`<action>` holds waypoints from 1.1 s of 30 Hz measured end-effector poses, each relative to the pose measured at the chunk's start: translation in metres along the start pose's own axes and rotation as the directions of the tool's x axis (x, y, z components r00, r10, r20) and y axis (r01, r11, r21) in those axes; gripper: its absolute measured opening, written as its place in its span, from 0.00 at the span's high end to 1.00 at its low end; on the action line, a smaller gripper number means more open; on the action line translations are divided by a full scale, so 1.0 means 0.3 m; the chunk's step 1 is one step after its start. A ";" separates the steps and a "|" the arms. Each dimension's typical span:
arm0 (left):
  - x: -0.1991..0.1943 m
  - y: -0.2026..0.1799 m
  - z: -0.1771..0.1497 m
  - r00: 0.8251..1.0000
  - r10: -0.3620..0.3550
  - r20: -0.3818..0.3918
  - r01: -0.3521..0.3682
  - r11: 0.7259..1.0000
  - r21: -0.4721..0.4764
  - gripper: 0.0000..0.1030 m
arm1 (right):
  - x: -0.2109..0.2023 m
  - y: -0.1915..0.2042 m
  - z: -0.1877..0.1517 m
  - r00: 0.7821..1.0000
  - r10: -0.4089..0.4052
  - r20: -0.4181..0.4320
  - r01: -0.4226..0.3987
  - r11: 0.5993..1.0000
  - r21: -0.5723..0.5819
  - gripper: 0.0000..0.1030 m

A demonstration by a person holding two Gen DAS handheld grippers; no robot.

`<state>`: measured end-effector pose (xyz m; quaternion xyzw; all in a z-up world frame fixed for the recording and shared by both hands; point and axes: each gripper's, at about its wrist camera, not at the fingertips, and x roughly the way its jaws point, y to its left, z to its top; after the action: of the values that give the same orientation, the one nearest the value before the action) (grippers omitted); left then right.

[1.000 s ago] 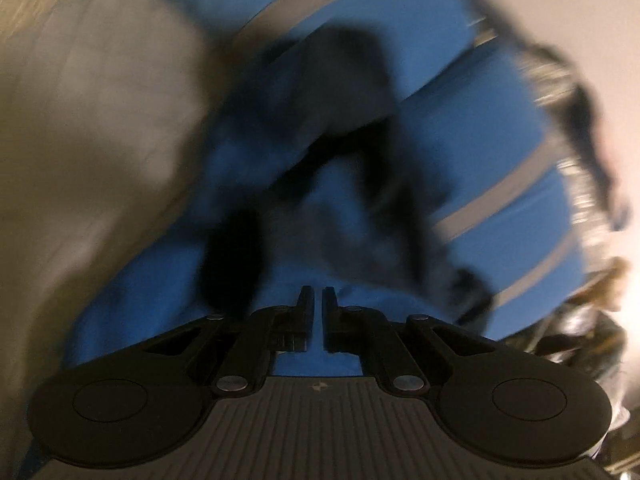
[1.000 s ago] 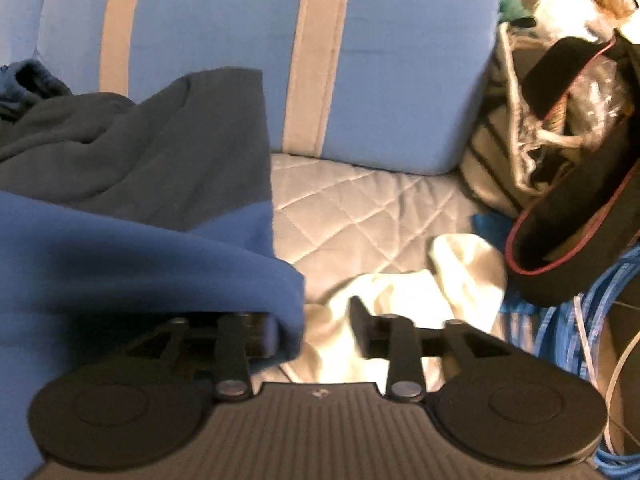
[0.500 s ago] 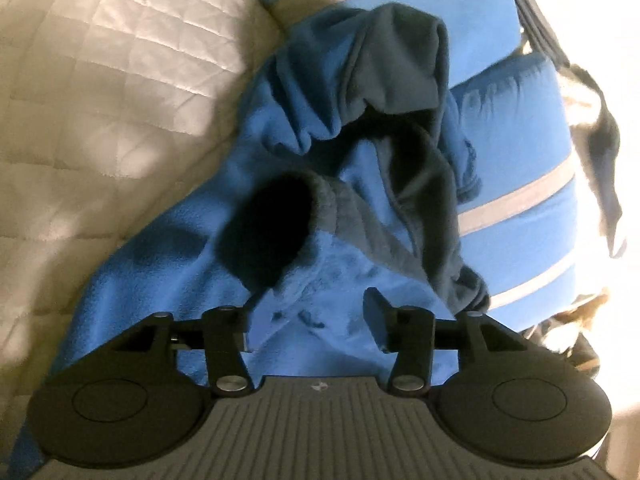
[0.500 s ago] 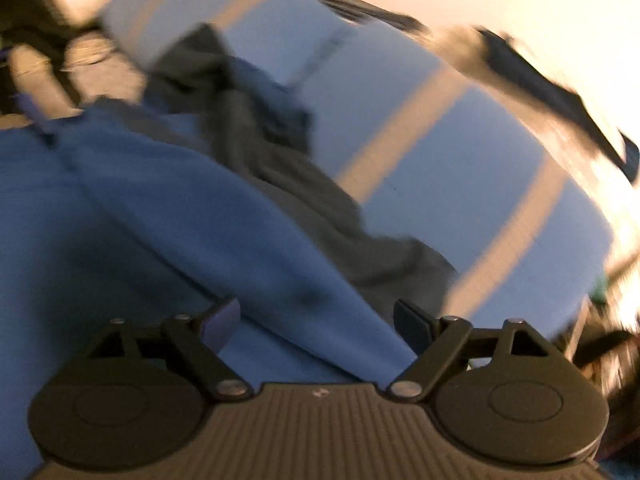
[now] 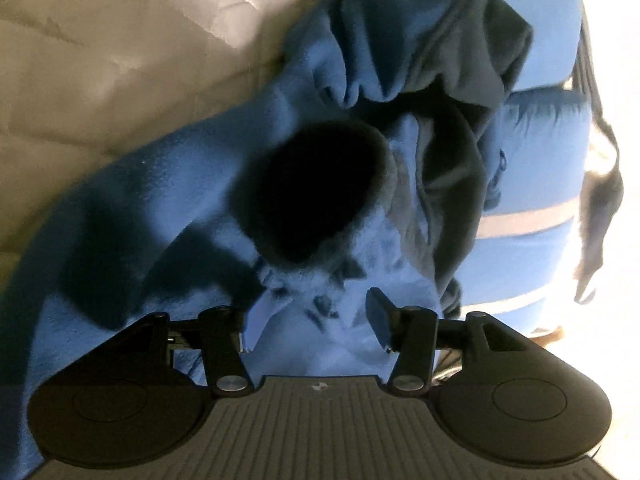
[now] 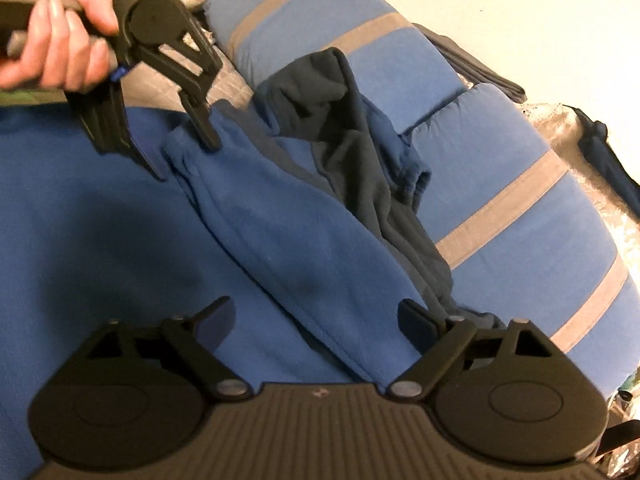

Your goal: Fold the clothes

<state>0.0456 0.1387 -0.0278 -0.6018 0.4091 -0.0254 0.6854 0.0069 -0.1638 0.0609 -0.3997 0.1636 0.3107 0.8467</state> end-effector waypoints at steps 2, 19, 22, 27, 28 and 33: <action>0.012 0.012 0.004 1.000 -0.023 0.017 0.023 0.999 -0.025 0.51 | 0.004 0.003 -0.002 1.000 0.005 -0.001 -0.005 1.000 -0.002 0.08; -0.072 -0.094 -0.026 0.981 -0.137 0.135 0.126 0.988 0.083 0.86 | 0.058 -0.040 -0.089 0.994 -0.020 -0.105 0.028 0.997 0.072 0.06; -0.097 -0.138 -0.037 0.975 -0.188 0.117 0.172 0.976 0.135 0.86 | 0.098 -0.092 -0.136 0.976 -0.132 -0.171 0.149 0.985 0.087 0.06; -0.126 -0.202 -0.087 0.970 -0.230 0.076 0.206 0.950 0.235 0.86 | 0.173 -0.208 -0.268 0.914 -0.287 -0.286 0.317 0.947 0.061 0.05; -0.132 -0.215 -0.097 0.969 -0.237 0.069 0.213 0.943 0.255 0.86 | 0.191 -0.227 -0.298 0.901 -0.302 -0.313 0.334 0.941 0.053 0.04; -0.179 -0.308 -0.141 0.959 -0.275 0.063 0.234 0.901 0.366 0.86 | 0.235 -0.318 -0.402 0.890 -0.275 -0.363 0.348 0.924 0.156 0.03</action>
<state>0.0273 0.1077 0.0812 -0.5168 0.2760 -0.1539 0.7957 0.1194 -0.2764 0.0031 -0.3732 0.2711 0.0780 0.8838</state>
